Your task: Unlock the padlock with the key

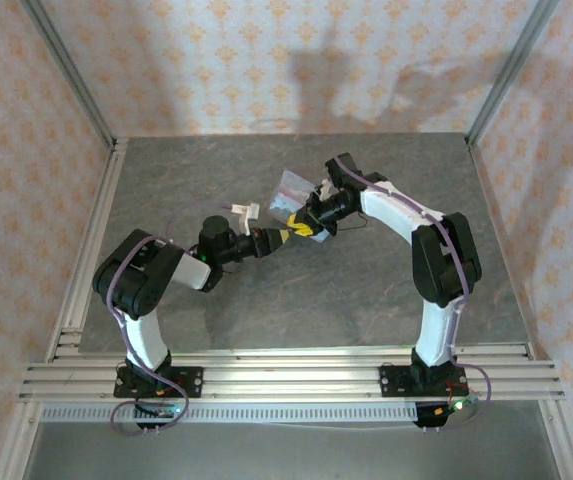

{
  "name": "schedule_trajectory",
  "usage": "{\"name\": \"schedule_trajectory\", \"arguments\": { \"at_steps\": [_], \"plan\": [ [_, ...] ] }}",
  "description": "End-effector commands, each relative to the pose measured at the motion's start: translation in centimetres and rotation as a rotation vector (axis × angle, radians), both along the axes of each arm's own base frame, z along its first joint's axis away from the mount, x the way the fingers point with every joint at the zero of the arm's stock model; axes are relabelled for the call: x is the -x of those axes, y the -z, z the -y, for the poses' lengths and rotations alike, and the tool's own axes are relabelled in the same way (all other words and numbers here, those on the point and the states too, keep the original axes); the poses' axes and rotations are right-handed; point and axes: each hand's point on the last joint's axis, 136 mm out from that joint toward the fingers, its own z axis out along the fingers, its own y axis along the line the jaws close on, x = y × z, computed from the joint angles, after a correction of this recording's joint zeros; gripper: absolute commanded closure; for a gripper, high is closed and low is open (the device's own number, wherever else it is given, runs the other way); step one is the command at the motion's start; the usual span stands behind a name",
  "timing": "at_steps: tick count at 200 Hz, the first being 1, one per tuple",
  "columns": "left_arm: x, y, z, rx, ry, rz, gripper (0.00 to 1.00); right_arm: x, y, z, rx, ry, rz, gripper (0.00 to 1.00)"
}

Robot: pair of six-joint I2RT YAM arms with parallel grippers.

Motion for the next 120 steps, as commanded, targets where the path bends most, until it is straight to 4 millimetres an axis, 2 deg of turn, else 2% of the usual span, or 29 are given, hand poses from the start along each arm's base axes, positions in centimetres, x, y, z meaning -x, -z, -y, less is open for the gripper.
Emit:
{"name": "schedule_trajectory", "arguments": {
  "at_steps": [1,20,55,87,120],
  "plan": [
    [0.2,-1.6,-0.1,0.015,0.014,0.063,0.67,0.9,-0.6,-0.2,-0.024,-0.008,-0.029,1.0],
    [0.1,-1.9,0.0,0.021,0.018,0.07,0.73,0.8,-0.6,-0.2,-0.025,-0.008,-0.031,1.0],
    [-0.1,-2.4,0.3,0.031,0.03,0.075,0.74,0.8,-0.6,-0.3,-0.027,-0.009,-0.031,1.0],
    [-0.2,-2.6,0.6,0.038,0.038,0.079,0.81,0.8,-0.6,-0.3,-0.027,-0.008,-0.031,1.0],
    [-0.3,-2.8,0.9,0.043,0.044,0.085,0.83,0.8,-0.6,-0.3,-0.029,-0.009,-0.034,1.0]
  ]
}}
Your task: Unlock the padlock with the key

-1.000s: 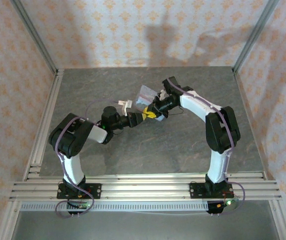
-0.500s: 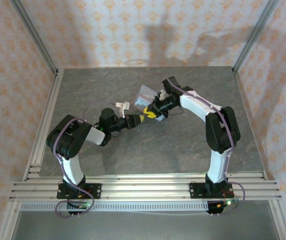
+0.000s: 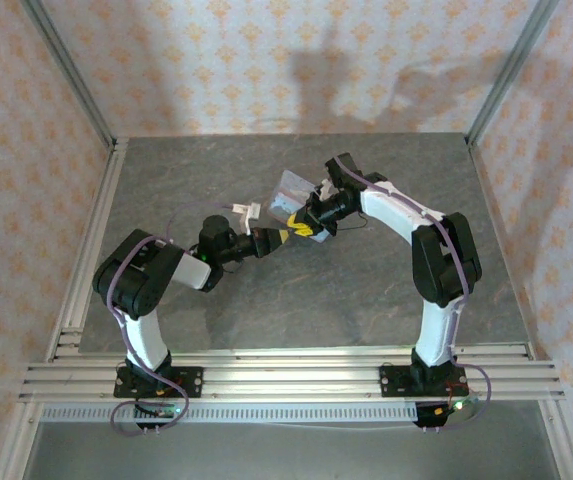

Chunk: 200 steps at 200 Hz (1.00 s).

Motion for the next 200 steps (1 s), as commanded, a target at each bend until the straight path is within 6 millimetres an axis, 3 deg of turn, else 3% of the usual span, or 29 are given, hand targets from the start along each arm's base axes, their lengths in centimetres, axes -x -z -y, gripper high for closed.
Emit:
{"name": "schedule_trajectory", "arguments": {
  "at_steps": [1,18,44,87,145,200],
  "plan": [
    [-0.3,-2.3,0.5,0.031,0.022,0.072,0.83,0.8,-0.6,-0.3,-0.029,-0.009,-0.033,1.0],
    [-0.3,-2.3,0.8,0.034,0.029,0.073,0.84,0.9,-0.6,-0.3,-0.029,-0.009,-0.034,1.0],
    [-0.3,-2.3,1.0,0.036,0.034,0.074,1.0,0.8,-0.5,-0.3,-0.029,-0.007,-0.033,1.0],
    [0.1,-2.5,1.1,0.036,0.044,0.081,1.0,0.8,-0.5,-0.3,-0.029,-0.004,-0.034,1.0],
    [-0.1,-4.5,2.6,0.101,0.021,0.124,1.0,1.3,0.4,-1.3,-0.035,0.001,-0.046,1.0],
    [-0.2,-6.1,2.7,0.145,0.003,0.144,1.0,2.0,1.3,-1.4,-0.012,-0.005,-0.054,1.0]
  ]
}}
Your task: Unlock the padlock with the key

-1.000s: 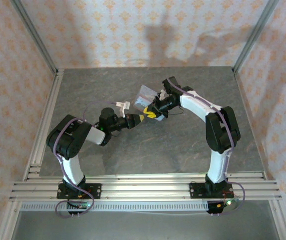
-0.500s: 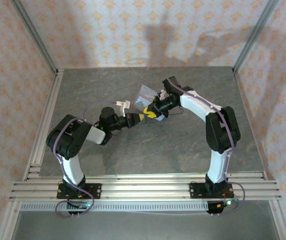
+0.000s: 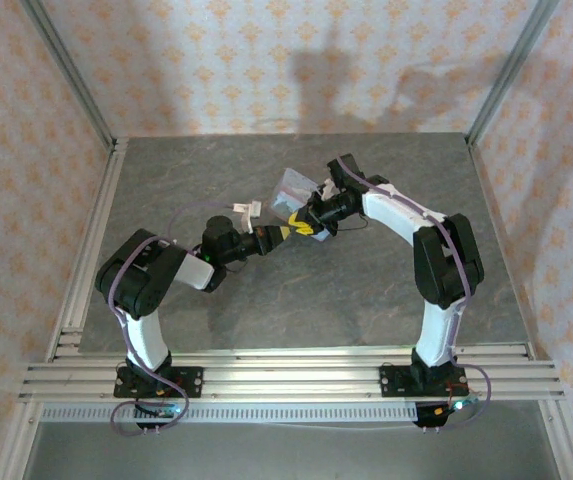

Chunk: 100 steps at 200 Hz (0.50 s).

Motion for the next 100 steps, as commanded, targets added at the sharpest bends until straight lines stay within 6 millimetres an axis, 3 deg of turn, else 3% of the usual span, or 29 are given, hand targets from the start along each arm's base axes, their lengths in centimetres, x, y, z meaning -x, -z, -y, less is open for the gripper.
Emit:
{"name": "schedule_trajectory", "arguments": {
  "at_steps": [1,100],
  "plan": [
    [0.5,-5.8,2.1,0.117,0.064,0.172,1.0,2.5,1.1,-1.4,-0.004,-0.047,-0.064,1.0],
    [1.1,-11.9,2.5,0.274,0.075,0.158,1.0,2.7,2.1,-2.5,-0.016,-0.028,-0.046,1.0]
  ]
}}
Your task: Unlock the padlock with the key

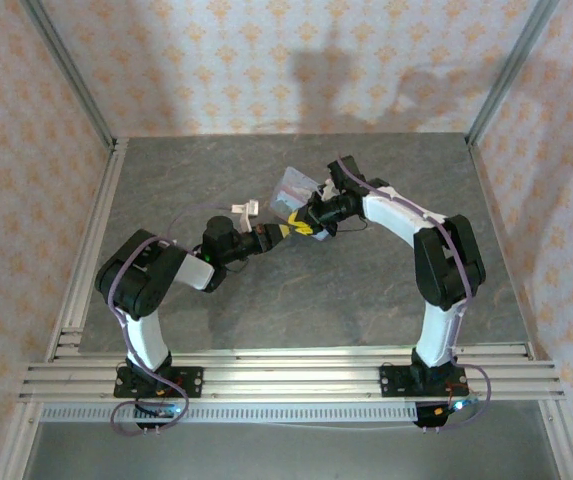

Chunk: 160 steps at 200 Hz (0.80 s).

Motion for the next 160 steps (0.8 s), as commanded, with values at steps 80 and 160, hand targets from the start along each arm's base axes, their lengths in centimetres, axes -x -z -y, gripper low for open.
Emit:
{"name": "schedule_trajectory", "arguments": {
  "at_steps": [80,160],
  "plan": [
    [4.6,-3.4,6.2,-0.225,0.23,0.444,1.0,3.6,0.9,-1.9,0.02,-0.081,-0.062,1.0],
    [5.7,1.5,3.5,-0.733,0.14,0.627,1.0,3.9,1.6,-1.5,0.047,-0.079,-0.081,1.0]
  ]
}}
